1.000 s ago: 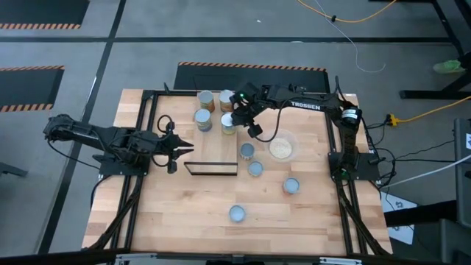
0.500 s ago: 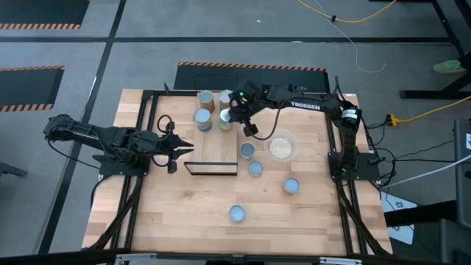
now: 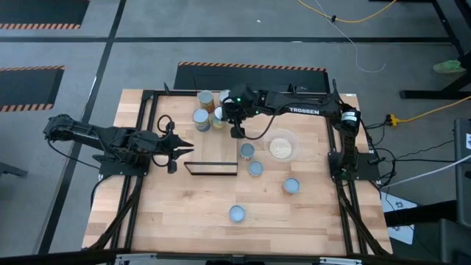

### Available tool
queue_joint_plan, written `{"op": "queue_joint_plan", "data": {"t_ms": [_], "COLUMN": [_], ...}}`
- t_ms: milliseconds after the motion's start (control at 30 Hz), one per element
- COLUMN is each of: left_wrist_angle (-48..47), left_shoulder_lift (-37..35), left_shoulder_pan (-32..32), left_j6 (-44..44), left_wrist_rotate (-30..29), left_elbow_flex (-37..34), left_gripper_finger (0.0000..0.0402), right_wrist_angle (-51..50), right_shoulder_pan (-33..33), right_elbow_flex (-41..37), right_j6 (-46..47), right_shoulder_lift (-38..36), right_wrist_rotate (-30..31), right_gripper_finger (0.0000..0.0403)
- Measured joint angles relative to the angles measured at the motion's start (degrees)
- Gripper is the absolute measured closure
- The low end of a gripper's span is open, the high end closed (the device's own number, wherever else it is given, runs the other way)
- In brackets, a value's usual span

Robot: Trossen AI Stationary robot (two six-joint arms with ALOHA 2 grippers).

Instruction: Pick and place cans onto a shelf

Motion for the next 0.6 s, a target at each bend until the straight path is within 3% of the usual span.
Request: {"op": "queue_joint_plan", "data": {"t_ms": [367,600], "left_wrist_angle": [0.0,0.0], "left_shoulder_lift": [0.0,0.0], "left_shoulder_pan": [0.0,-0.02], "left_j6": [0.02,0.02], "left_wrist_rotate": [0.0,0.02], "left_elbow_flex": [0.0,0.0], "left_gripper_finger": [0.0337,0.0337], "right_wrist_angle": [-2.79,-1.99], "right_shoulder_pan": [0.27,0.27], "right_elbow_flex": [0.0,0.01], "right_j6": [11.17,11.34], "right_shoulder_lift": [0.03,2.51], "right_wrist_rotate": [3.71,3.19], "right_gripper_finger": [0.04,0.04]}}
